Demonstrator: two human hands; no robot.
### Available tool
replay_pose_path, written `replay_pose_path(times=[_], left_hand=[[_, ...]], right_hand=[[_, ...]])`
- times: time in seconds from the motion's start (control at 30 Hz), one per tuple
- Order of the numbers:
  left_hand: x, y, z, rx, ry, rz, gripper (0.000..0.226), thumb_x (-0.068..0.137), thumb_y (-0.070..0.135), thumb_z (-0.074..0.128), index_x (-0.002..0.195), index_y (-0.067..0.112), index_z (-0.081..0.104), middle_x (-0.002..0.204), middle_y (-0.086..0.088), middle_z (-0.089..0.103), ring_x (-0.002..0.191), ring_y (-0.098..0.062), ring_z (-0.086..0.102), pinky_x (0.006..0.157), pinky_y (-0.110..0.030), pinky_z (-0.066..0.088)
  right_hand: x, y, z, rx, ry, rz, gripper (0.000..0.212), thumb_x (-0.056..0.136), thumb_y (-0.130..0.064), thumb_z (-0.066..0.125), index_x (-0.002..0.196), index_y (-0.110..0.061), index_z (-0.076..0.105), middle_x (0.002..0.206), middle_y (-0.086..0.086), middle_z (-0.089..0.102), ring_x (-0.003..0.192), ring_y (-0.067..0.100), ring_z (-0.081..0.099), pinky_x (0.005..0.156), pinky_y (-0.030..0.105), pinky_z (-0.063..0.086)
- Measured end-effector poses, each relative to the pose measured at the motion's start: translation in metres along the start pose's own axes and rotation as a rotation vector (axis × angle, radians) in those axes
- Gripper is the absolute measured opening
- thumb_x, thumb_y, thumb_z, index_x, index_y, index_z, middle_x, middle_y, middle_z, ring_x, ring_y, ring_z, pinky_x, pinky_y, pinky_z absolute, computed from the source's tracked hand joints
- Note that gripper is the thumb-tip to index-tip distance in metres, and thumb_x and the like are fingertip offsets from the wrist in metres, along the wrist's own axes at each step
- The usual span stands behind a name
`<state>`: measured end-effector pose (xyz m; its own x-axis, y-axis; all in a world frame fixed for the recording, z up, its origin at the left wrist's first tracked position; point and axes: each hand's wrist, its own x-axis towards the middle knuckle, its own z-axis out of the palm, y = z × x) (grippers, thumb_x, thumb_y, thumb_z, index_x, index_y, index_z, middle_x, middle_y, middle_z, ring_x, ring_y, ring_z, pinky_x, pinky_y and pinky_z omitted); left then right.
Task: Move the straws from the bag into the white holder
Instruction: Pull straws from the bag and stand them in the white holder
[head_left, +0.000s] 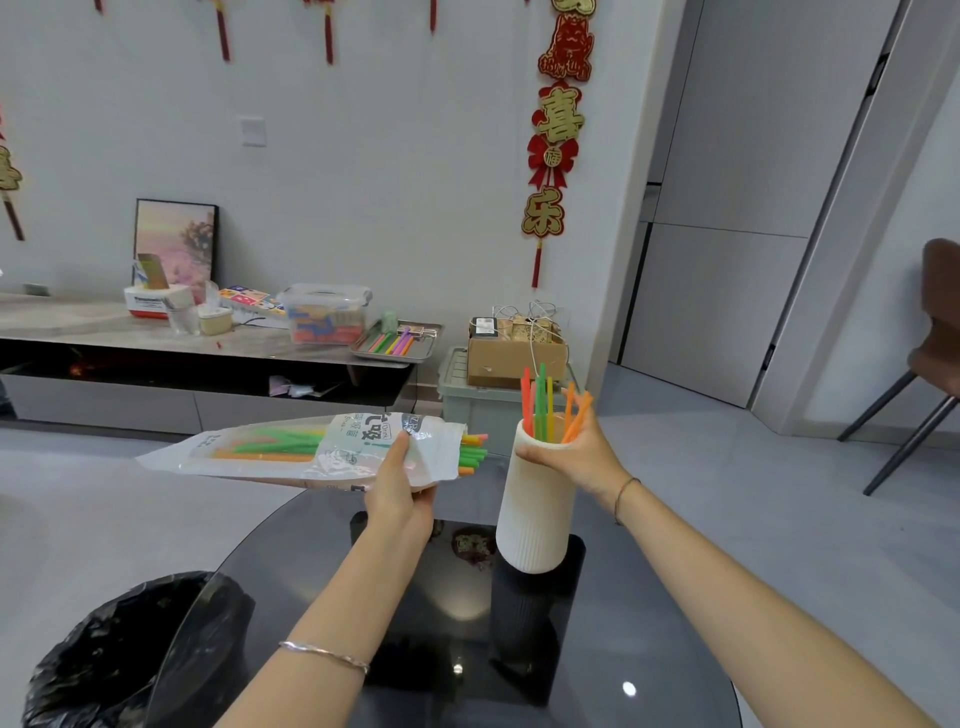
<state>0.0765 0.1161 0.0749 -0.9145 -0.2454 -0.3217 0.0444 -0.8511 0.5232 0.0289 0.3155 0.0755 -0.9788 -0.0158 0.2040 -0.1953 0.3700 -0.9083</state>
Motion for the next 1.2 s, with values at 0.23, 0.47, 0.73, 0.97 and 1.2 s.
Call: replay_pose_path(times=[0.23,0.47,0.73,0.97,1.2], left_hand=[[-0.007,0.012,-0.013,-0.011,0.009,0.019,0.058,0.091,0.011,0.058,0.144,0.014,0.033,0.138,-0.013,0.053,0.122,-0.029,0.056,0.096,-0.042,0.048],[-0.016,0.027,-0.025,-0.01,0.032,0.018,0.058,0.09,0.014,0.06,0.143,0.013,0.035,0.137,-0.012,0.054,0.121,-0.028,0.057,0.096,-0.039,0.049],[-0.033,0.041,-0.03,-0.012,0.02,0.0,0.057,0.09,0.014,0.061,0.141,0.008,0.037,0.136,-0.015,0.055,0.12,-0.03,0.057,0.101,-0.044,0.047],[-0.044,0.058,-0.031,-0.01,0.002,0.025,0.049,0.093,0.016,0.057,0.138,0.005,0.041,0.133,-0.014,0.057,0.109,-0.027,0.061,0.076,-0.036,0.054],[-0.057,0.075,-0.026,-0.02,0.006,0.059,0.046,0.091,0.019,0.06,0.134,0.004,0.048,0.129,-0.015,0.06,0.084,-0.021,0.063,0.074,-0.033,0.054]], right_hand=[[-0.015,-0.01,0.014,-0.025,0.004,-0.037,0.097,0.054,-0.044,0.086,0.132,-0.026,0.031,0.121,-0.01,0.052,0.112,0.015,0.053,0.087,0.027,0.049],[-0.034,-0.021,0.037,-0.052,-0.066,-0.017,0.105,0.057,-0.041,0.085,0.139,-0.026,0.021,0.119,-0.014,0.045,0.109,0.011,0.051,0.092,0.032,0.047],[-0.055,-0.041,0.04,0.003,-0.063,-0.027,0.12,0.066,-0.029,0.082,0.147,-0.027,-0.007,0.154,0.0,0.021,0.134,0.018,0.034,0.108,0.038,0.034],[-0.087,-0.096,0.058,0.055,0.336,-0.624,0.036,0.086,-0.038,0.057,0.12,-0.035,0.044,0.125,-0.011,0.048,0.117,-0.006,0.044,0.098,0.015,0.039],[-0.072,-0.107,0.127,-0.076,-0.031,-0.192,0.043,0.091,-0.054,0.041,0.092,-0.012,0.05,0.08,0.0,0.053,0.075,0.016,0.05,0.068,0.026,0.041]])
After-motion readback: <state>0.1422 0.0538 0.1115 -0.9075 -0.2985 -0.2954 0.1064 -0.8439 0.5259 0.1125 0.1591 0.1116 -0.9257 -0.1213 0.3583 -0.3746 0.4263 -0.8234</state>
